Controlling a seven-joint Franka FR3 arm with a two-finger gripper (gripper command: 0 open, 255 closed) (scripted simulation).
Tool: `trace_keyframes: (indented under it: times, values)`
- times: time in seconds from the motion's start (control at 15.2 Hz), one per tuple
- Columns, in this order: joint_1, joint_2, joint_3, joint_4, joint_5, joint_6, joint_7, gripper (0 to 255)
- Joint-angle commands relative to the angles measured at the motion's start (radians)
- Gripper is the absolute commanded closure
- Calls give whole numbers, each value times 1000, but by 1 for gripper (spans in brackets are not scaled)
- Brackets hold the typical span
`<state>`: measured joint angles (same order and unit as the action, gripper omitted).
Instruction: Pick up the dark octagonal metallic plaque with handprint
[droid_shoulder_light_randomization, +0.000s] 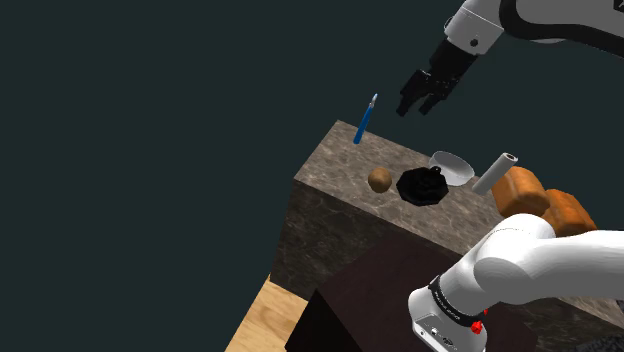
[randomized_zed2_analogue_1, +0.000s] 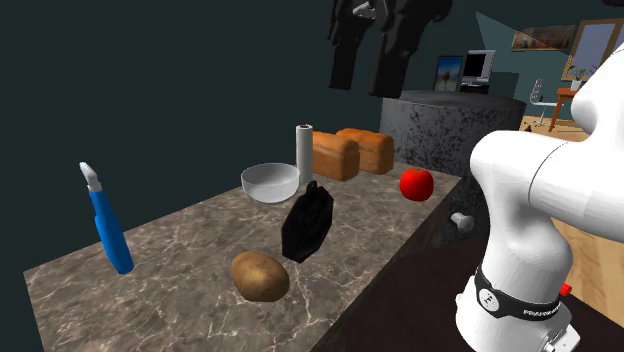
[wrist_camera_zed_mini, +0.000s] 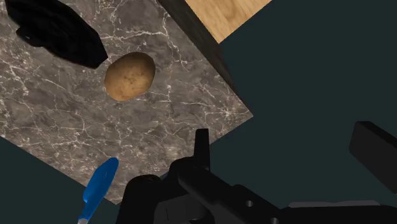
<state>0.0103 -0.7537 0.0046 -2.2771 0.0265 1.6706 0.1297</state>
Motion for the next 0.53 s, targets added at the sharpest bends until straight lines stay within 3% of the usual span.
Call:
trace_keyframes:
  times: [0.0,0.46]
  values:
    - [0,0,0,0,0,0,0,0]
    - [1,-52,-146,-165,-94,57,-262,0]
